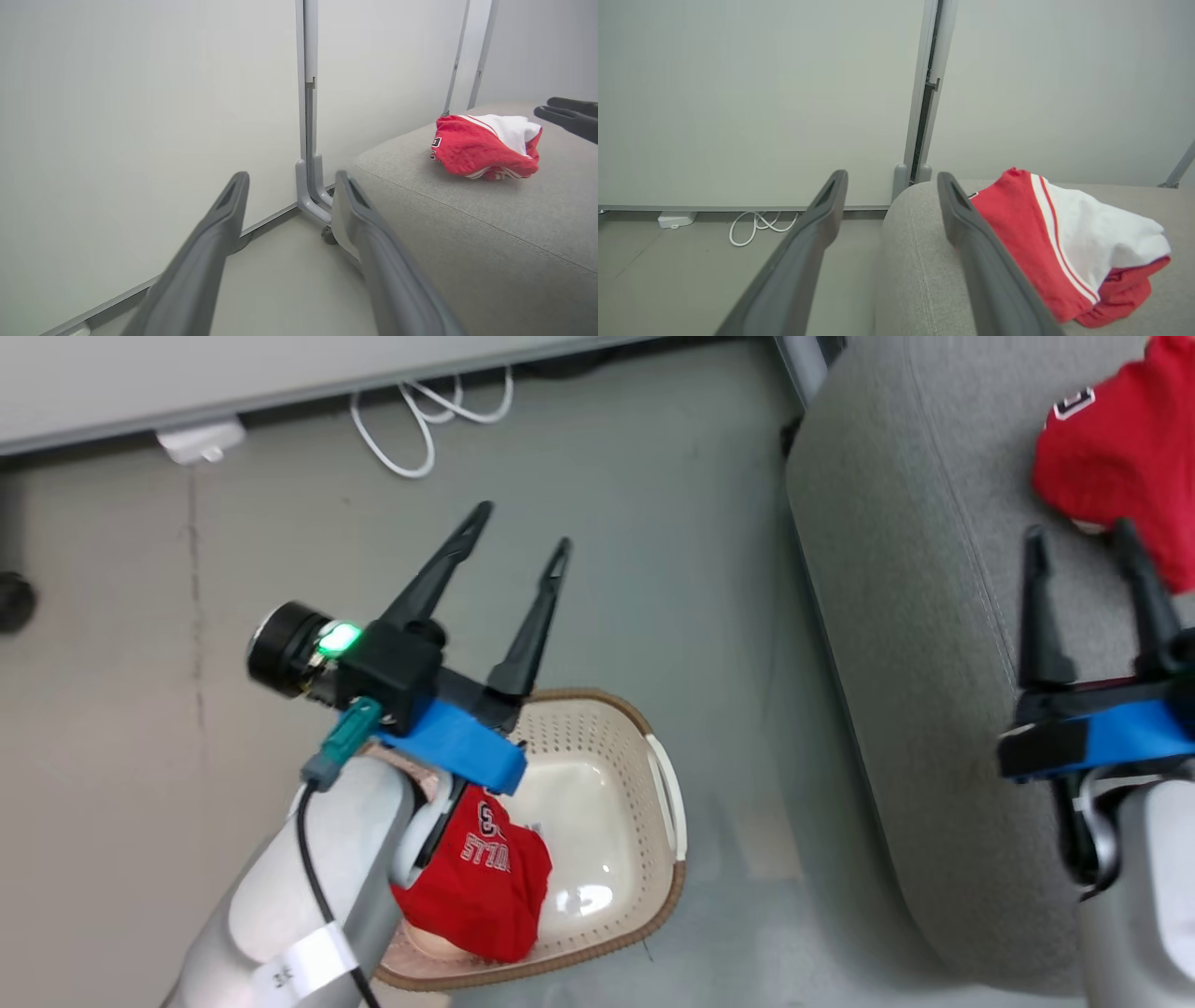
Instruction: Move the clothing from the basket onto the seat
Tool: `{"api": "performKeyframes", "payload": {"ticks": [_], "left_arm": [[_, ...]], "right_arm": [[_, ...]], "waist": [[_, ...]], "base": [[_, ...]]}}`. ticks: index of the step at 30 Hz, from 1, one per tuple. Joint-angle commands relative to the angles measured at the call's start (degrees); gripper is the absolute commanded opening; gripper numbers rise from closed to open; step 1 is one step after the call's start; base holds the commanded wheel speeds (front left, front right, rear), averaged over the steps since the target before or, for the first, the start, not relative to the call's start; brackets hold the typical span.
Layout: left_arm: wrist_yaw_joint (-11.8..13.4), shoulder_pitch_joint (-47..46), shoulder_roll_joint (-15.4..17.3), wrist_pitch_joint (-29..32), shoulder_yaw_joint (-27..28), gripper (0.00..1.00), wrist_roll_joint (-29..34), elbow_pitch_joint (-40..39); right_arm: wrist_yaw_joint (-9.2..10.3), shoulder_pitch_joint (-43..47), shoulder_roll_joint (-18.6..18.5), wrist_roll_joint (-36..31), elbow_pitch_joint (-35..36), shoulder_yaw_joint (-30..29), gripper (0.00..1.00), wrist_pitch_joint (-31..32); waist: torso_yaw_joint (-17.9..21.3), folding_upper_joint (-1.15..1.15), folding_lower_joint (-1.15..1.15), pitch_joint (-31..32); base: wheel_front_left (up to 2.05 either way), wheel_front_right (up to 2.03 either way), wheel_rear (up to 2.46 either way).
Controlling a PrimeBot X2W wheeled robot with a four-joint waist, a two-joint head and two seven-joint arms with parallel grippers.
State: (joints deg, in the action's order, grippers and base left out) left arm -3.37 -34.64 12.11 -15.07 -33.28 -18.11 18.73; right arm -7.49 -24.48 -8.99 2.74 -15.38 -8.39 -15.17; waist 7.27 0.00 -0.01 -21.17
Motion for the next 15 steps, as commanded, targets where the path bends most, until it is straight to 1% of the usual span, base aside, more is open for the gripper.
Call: {"api": "performKeyframes", "payload": {"ticks": [1,5,9,15], "left_arm": [[0.5,2.1,-0.1,-0.1,2.2,1.00,0.2,-0.4],[0.8,5.4,-0.7,-0.1,7.0,1.00,0.8,-1.0],[1.0,9.0,-1.4,-0.1,11.9,1.00,1.6,-1.7],[0.5,14.1,-2.7,-0.1,18.4,1.00,3.3,-2.6]], "right_arm": [[-0.01,1.4,0.7,0.6,1.2,1.7,1.00,0.0],[-0.01,2.7,1.9,1.1,3.2,5.6,1.00,0.0],[-0.01,4.5,3.0,1.3,4.6,8.3,1.00,0.0],[-0.01,7.7,4.0,1.0,6.3,10.0,1.00,0.0]], "waist": [[-2.4,0.00,0.01,3.1],[-4.1,0.00,0.01,5.6],[-5.7,0.00,0.01,8.1],[-7.5,0.00,0.01,11.0]], "base": [[0.00,0.00,0.00],[0.00,0.00,0.00],[0.00,0.00,0.00],[0.00,0.00,0.00]]}}
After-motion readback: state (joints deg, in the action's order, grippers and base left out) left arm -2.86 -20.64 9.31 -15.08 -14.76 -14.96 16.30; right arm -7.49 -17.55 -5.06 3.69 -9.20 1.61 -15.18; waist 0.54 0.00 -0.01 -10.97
